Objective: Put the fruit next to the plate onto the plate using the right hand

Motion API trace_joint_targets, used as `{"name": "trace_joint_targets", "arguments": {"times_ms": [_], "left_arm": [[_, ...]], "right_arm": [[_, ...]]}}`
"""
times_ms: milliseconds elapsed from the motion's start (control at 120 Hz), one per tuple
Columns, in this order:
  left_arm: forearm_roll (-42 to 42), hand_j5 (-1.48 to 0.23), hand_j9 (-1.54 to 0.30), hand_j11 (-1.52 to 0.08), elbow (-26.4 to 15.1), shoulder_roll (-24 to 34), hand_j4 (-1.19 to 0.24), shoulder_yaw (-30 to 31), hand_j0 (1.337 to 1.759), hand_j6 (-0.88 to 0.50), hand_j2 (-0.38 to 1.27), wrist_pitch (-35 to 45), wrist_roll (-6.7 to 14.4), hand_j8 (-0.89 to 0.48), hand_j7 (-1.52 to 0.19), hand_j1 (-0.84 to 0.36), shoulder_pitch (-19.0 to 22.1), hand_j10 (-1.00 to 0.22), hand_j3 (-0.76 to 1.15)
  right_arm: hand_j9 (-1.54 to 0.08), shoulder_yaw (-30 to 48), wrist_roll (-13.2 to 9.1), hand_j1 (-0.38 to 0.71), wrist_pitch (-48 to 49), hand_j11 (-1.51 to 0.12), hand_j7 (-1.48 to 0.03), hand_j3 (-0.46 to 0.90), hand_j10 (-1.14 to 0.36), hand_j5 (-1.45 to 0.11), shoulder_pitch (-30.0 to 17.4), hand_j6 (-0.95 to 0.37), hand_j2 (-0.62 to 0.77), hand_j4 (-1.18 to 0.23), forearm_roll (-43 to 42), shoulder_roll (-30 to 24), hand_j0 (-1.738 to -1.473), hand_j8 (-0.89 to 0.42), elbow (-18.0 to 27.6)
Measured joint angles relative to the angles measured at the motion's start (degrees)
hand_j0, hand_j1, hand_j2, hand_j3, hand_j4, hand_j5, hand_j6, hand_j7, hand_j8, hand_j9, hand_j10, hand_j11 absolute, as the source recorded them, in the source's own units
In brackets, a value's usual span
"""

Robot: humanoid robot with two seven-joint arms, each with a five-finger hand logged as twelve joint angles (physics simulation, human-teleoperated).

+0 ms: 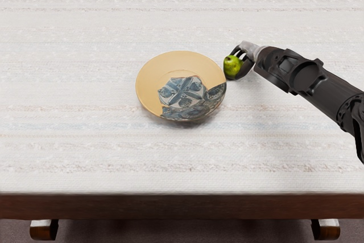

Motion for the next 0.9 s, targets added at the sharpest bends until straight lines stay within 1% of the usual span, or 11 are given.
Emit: {"name": "trace_joint_targets", "arguments": {"times_ms": [42,67,108,158,233,317,508,608,667,817,900], "left_arm": [[0.0,-0.02,-0.02,-0.02,0.0,0.0,-0.01,0.0,1.658,-0.01,0.00,0.0,0.0,-0.01,-0.02,0.33,0.0,-0.01,0.00],[0.0,-0.02,-0.02,-0.02,0.0,0.0,-0.01,0.0,1.658,-0.01,0.00,0.0,0.0,-0.01,-0.02,0.33,0.0,-0.01,0.00],[0.0,-0.02,-0.02,-0.02,0.0,0.0,-0.01,0.0,1.658,-0.01,0.00,0.0,0.0,-0.01,-0.02,0.33,0.0,-0.01,0.00],[0.0,-0.02,-0.02,-0.02,0.0,0.0,-0.01,0.0,1.658,-0.01,0.00,0.0,0.0,-0.01,-0.02,0.33,0.0,-0.01,0.00],[0.0,-0.02,-0.02,-0.02,0.0,0.0,-0.01,0.0,1.658,-0.01,0.00,0.0,0.0,-0.01,-0.02,0.33,0.0,-0.01,0.00],[0.0,-0.02,-0.02,-0.02,0.0,0.0,-0.01,0.0,1.658,-0.01,0.00,0.0,0.0,-0.01,-0.02,0.33,-0.2,-0.01,0.00],[0.0,-0.02,-0.02,-0.02,0.0,0.0,-0.01,0.0,1.658,-0.01,0.00,0.0,0.0,-0.01,-0.02,0.33,-0.2,-0.01,0.00],[0.0,-0.02,-0.02,-0.02,0.0,0.0,-0.01,0.0,1.658,-0.01,0.00,0.0,0.0,-0.01,-0.02,0.33,-0.2,-0.01,0.00],[0.0,-0.02,-0.02,-0.02,0.0,0.0,-0.01,0.0,1.658,-0.01,0.00,0.0,0.0,-0.01,-0.02,0.33,-0.3,-0.01,0.00],[0.0,-0.02,-0.02,-0.02,-0.1,0.0,-0.01,0.0,1.658,-0.01,0.00,0.0,0.0,-0.01,-0.02,0.33,-0.6,-0.01,0.00],[0.0,-0.02,-0.02,-0.02,-0.1,0.0,-0.01,0.0,1.658,-0.01,0.00,0.0,0.0,-0.01,-0.02,0.33,-0.6,-0.01,0.00]], "right_arm": [[-0.76,0.0,0.0,0.23,0.2,-0.76,-0.79,0.00,-0.64,-0.72,0.0,-0.30,-0.06,-0.50,-0.1,0.0,-1.640,-0.33,0.0],[-0.76,-0.1,0.0,0.23,0.3,-0.76,-0.80,0.00,-0.65,-0.72,0.0,-0.30,0.00,-0.51,-0.1,0.0,-1.640,-0.34,0.0],[-0.78,-0.1,0.0,0.23,0.5,-0.78,-0.81,0.00,-0.66,-0.75,0.0,-0.33,0.03,-0.53,0.0,0.0,-1.641,-0.36,0.0],[-0.81,-0.1,0.0,0.23,0.6,-0.80,-0.83,0.00,-0.67,-0.77,0.0,-0.36,0.11,-0.56,0.0,0.0,-1.642,-0.39,0.0],[-0.84,-0.1,0.0,0.20,0.7,-0.84,-0.86,0.00,-0.69,-0.81,0.0,-0.42,0.17,-0.60,0.1,0.0,-1.644,-0.43,0.0],[-0.89,-0.2,0.0,0.18,0.8,-0.89,-0.89,0.00,-0.71,-0.86,0.0,-0.43,0.18,-0.61,0.2,0.0,-1.646,-0.44,0.0],[-0.98,-0.3,0.0,0.14,0.9,-0.99,-0.96,0.00,-0.70,-0.96,0.0,-0.41,0.14,-0.58,0.3,0.0,-1.647,-0.42,0.0],[-1.01,-0.3,0.1,0.17,0.7,-1.02,-0.98,0.00,-0.69,-0.99,0.0,-0.41,0.21,-0.56,0.4,0.0,-1.648,-0.41,0.1],[-1.02,-0.2,0.1,0.17,0.7,-1.04,-0.99,0.00,-0.68,-1.01,-0.1,-0.40,0.23,-0.55,0.4,0.0,-1.648,-0.40,0.1],[-1.11,-0.3,0.0,0.21,0.6,-1.12,-1.04,0.00,-0.64,-1.11,0.0,-0.36,0.33,-0.50,0.5,0.0,-1.650,-0.35,0.1],[-1.13,-0.4,0.0,0.21,0.7,-1.13,-1.06,0.00,-0.63,-1.14,0.1,-0.37,0.32,-0.48,0.5,0.0,-1.648,-0.33,0.1]]}}
